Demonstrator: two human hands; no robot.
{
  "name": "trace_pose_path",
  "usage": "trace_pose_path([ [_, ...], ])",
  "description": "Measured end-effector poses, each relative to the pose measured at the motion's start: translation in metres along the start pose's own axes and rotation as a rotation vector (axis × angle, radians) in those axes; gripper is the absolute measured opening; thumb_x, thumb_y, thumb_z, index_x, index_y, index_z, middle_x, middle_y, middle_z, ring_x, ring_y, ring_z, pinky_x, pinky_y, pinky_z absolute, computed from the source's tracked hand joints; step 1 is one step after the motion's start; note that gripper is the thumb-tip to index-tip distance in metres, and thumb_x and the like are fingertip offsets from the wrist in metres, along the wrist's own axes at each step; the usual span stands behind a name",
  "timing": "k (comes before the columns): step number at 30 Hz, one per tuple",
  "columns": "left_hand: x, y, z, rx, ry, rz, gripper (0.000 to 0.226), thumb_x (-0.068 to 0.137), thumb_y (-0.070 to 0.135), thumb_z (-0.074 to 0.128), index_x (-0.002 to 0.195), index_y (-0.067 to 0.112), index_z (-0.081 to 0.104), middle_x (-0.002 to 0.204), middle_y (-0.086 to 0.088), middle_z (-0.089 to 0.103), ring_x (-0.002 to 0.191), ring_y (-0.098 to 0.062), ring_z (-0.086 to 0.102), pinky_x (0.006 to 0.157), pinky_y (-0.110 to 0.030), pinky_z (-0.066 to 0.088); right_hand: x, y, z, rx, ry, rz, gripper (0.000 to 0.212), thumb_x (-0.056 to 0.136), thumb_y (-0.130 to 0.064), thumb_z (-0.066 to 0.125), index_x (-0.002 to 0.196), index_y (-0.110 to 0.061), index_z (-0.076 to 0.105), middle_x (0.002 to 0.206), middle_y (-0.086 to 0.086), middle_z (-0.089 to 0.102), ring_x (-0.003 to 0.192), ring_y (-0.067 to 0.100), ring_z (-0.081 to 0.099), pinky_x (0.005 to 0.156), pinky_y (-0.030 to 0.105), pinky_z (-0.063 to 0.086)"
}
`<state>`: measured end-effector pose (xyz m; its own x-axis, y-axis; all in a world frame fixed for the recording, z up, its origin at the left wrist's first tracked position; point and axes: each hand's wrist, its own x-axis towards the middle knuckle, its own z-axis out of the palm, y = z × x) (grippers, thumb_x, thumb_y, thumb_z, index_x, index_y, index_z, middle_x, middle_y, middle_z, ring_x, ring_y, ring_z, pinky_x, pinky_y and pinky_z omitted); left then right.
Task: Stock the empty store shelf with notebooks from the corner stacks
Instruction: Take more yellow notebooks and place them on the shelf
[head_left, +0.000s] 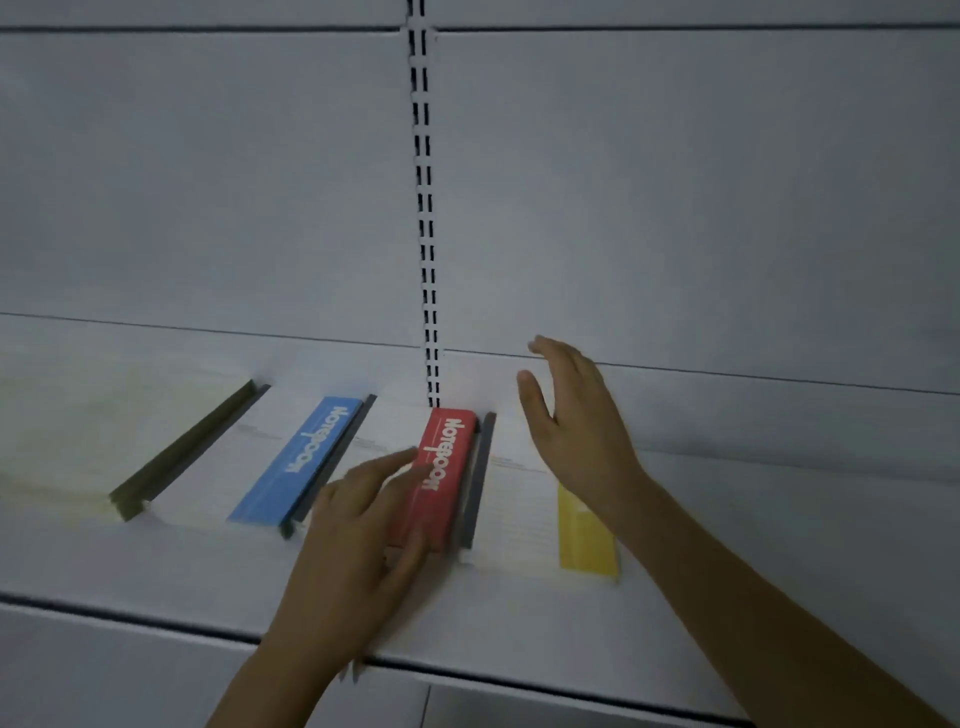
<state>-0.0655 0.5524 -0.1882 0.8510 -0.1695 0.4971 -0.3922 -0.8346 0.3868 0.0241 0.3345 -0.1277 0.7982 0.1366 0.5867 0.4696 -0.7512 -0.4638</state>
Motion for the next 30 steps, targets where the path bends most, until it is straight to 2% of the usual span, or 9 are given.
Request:
trace_pose_path([
  [3, 0.03, 0.061, 0.03, -0.12, -0.072, 0.164, 0.047, 0.096, 0.048, 0.042, 0.14, 0.032, 0.047, 0.14, 0.015, 0.047, 0.127, 0.0, 0.041, 0.105, -0.018, 0.033, 0.005, 0.029, -0.053, -0.075, 0.08, -0.003, 0.048, 0.101, -0.038, 0.039, 0.14, -0.011, 0.043, 0.14, 0.003, 0.049, 0.131, 0.016, 0.04, 0.107, 0.022, 0.028],
  [5, 0.048, 0.105, 0.058, -0.188, -0.157, 0.289, 0.049, 0.097, 0.047, 0.043, 0.143, 0.032, 0.042, 0.14, 0.015, 0.046, 0.126, 0.001, 0.04, 0.105, -0.015, 0.029, -0.001, 0.052, -0.096, -0.157, 0.119, 0.018, 0.051, 0.1, -0.042, 0.036, 0.141, -0.011, 0.042, 0.141, 0.003, 0.048, 0.132, 0.015, 0.04, 0.108, 0.022, 0.029],
  [11, 0.078, 0.234, 0.157, -0.293, -0.456, 0.545, 0.062, 0.099, 0.05, 0.04, 0.154, 0.032, 0.018, 0.156, 0.01, 0.028, 0.139, -0.005, 0.027, 0.116, -0.022, 0.023, -0.062, 0.132, -0.242, -0.449, 0.258, 0.202, 0.053, 0.1, -0.043, 0.034, 0.142, -0.011, 0.04, 0.145, 0.003, 0.046, 0.135, 0.016, 0.037, 0.11, 0.021, 0.022],
  [16, 0.079, 0.326, 0.212, -0.336, -0.578, 0.675, 0.064, 0.099, 0.052, 0.038, 0.155, 0.031, 0.015, 0.158, 0.008, 0.023, 0.143, -0.006, 0.021, 0.118, -0.027, 0.021, -0.13, 0.205, -0.342, -0.545, 0.337, 0.414, 0.059, 0.099, -0.051, 0.029, 0.144, -0.013, 0.037, 0.148, 0.004, 0.042, 0.136, 0.02, 0.035, 0.111, 0.028, 0.023],
  [19, 0.083, 0.374, 0.237, -0.356, -0.6, 0.696, 0.062, 0.099, 0.051, 0.039, 0.154, 0.031, 0.018, 0.156, 0.011, 0.026, 0.14, -0.006, 0.024, 0.116, -0.029, 0.024, -0.157, 0.246, -0.389, -0.598, 0.33, 0.489, 0.061, 0.099, -0.052, 0.029, 0.145, -0.013, 0.036, 0.149, 0.005, 0.04, 0.137, 0.022, 0.034, 0.109, 0.027, 0.021],
  [23, 0.093, 0.434, 0.273, -0.434, -0.672, 0.648, 0.056, 0.099, 0.046, 0.044, 0.151, 0.033, 0.027, 0.15, 0.016, 0.034, 0.133, -0.001, 0.034, 0.113, -0.023, 0.028, -0.183, 0.306, -0.442, -0.639, 0.291, 0.547, 0.06, 0.099, -0.052, 0.031, 0.145, -0.013, 0.036, 0.149, 0.006, 0.04, 0.137, 0.023, 0.035, 0.109, 0.027, 0.021],
  [25, 0.101, 0.46, 0.295, -0.471, -0.686, 0.602, 0.054, 0.099, 0.043, 0.047, 0.149, 0.032, 0.031, 0.147, 0.016, 0.038, 0.128, 0.003, 0.037, 0.109, -0.015, 0.029, -0.193, 0.334, -0.461, -0.635, 0.271, 0.583, 0.062, 0.098, -0.054, 0.03, 0.145, -0.013, 0.035, 0.149, 0.006, 0.04, 0.136, 0.023, 0.035, 0.111, 0.032, 0.023],
  [28, 0.108, 0.495, 0.324, -0.55, -0.692, 0.476, 0.049, 0.098, 0.035, 0.051, 0.145, 0.026, 0.039, 0.138, 0.015, 0.044, 0.121, 0.004, 0.041, 0.093, 0.003, 0.026, -0.206, 0.374, -0.483, -0.642, 0.198, 0.621, 0.064, 0.098, -0.053, 0.033, 0.147, -0.013, 0.033, 0.15, 0.007, 0.038, 0.137, 0.025, 0.034, 0.112, 0.037, 0.026],
  [30, 0.112, 0.511, 0.34, -0.6, -0.692, 0.392, 0.045, 0.098, 0.029, 0.054, 0.141, 0.023, 0.045, 0.132, 0.013, 0.047, 0.118, 0.001, 0.045, 0.086, 0.007, 0.028, -0.213, 0.394, -0.487, -0.606, 0.128, 0.641, 0.066, 0.097, -0.054, 0.034, 0.149, -0.014, 0.029, 0.152, 0.006, 0.035, 0.139, 0.025, 0.032, 0.113, 0.04, 0.026],
])
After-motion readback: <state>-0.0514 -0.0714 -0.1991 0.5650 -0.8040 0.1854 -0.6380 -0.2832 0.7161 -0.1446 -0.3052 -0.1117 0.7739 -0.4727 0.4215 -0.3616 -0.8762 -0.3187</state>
